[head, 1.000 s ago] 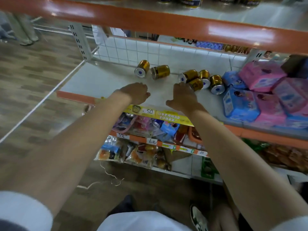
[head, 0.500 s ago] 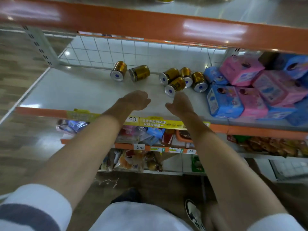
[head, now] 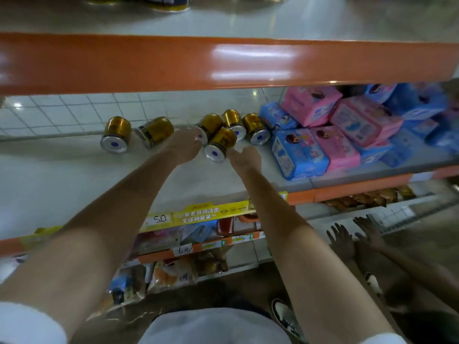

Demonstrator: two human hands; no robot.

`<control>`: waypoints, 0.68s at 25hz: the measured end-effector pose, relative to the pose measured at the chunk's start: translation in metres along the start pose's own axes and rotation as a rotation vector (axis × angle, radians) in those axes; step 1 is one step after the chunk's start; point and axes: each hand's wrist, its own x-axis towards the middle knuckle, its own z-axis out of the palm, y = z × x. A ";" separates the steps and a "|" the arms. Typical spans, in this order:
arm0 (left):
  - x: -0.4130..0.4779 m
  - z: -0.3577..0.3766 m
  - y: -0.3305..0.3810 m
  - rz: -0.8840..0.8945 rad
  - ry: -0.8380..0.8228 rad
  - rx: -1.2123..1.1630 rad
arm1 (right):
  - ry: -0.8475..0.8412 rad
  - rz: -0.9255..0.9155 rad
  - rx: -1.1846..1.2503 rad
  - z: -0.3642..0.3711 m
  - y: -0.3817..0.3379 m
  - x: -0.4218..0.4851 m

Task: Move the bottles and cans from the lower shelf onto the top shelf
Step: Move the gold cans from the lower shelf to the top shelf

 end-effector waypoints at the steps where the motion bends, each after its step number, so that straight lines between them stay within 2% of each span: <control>1: 0.007 0.003 0.001 0.027 0.018 0.011 | -0.011 0.010 0.010 0.001 0.004 0.007; 5: 0.022 0.008 0.004 0.066 -0.056 0.177 | -0.087 0.018 0.060 0.007 0.004 0.027; 10: 0.044 0.010 0.002 0.044 -0.133 0.163 | -0.212 0.007 -0.006 0.020 -0.008 0.057; 12: 0.047 0.014 0.001 0.027 -0.151 0.098 | -0.215 0.047 0.080 0.024 -0.009 0.061; 17: 0.058 0.021 0.005 0.006 0.012 -0.142 | -0.165 0.086 0.215 0.032 -0.004 0.069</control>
